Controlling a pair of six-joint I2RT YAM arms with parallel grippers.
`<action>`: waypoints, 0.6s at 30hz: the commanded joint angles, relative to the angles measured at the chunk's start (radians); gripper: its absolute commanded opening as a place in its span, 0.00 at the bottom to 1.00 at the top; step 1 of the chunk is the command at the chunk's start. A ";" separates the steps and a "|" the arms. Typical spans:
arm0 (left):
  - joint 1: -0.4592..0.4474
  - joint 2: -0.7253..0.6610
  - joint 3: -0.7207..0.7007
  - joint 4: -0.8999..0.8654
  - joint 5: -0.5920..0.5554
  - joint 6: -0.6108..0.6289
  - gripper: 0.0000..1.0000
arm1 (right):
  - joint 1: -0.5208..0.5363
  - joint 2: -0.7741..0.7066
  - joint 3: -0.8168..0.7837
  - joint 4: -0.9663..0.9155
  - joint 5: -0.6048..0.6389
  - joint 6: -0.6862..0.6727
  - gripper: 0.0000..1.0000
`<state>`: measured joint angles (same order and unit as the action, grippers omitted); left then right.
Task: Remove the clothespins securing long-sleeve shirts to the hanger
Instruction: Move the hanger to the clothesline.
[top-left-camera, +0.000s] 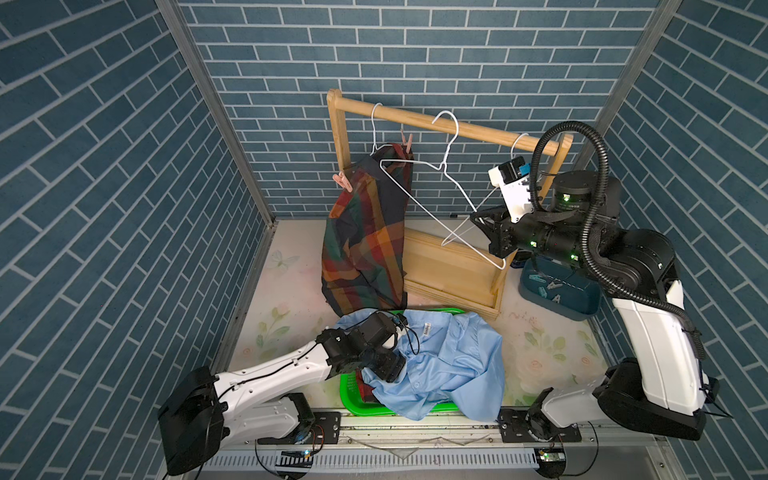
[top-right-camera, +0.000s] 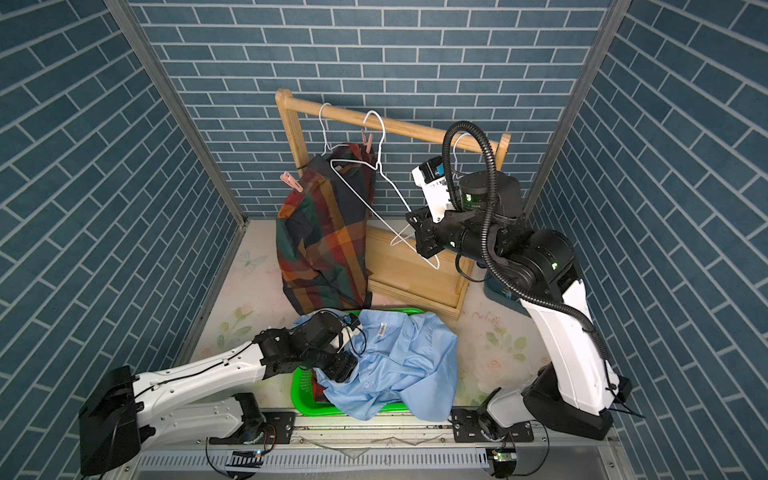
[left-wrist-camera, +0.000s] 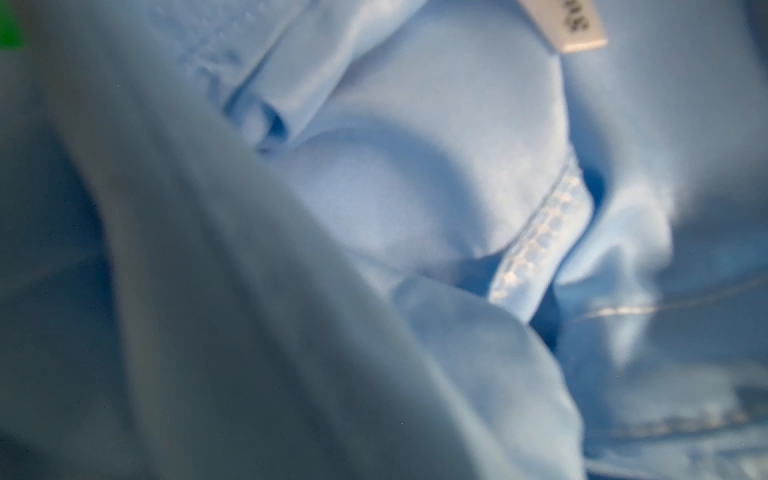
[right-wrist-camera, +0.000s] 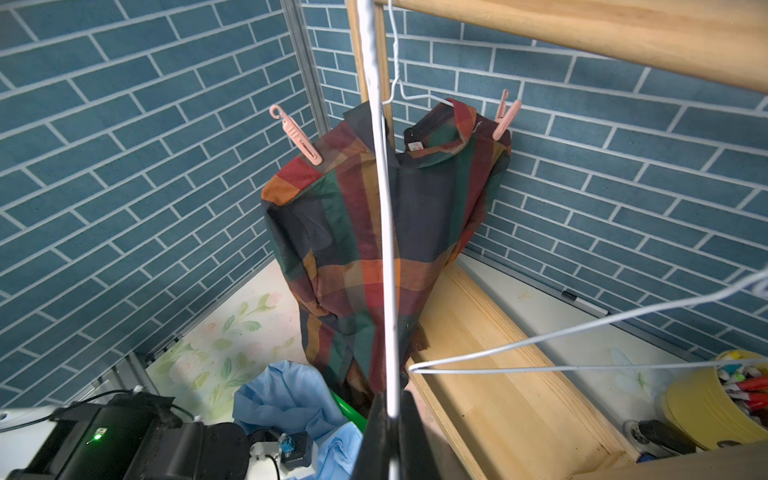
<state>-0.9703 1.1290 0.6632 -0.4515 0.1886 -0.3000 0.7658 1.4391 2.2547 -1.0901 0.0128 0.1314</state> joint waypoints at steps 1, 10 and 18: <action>-0.011 -0.015 0.001 -0.001 -0.013 0.009 0.73 | -0.034 0.012 -0.029 0.013 0.010 0.006 0.00; -0.012 0.011 0.005 -0.001 -0.021 0.008 0.73 | -0.118 -0.008 -0.103 -0.026 1.047 0.177 0.00; -0.013 0.005 0.000 -0.009 -0.030 0.006 0.73 | -0.118 -0.005 -0.159 0.112 0.897 0.198 0.00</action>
<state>-0.9756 1.1446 0.6632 -0.4511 0.1730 -0.2996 0.6518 1.4433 2.0998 -1.0653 0.9092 0.2615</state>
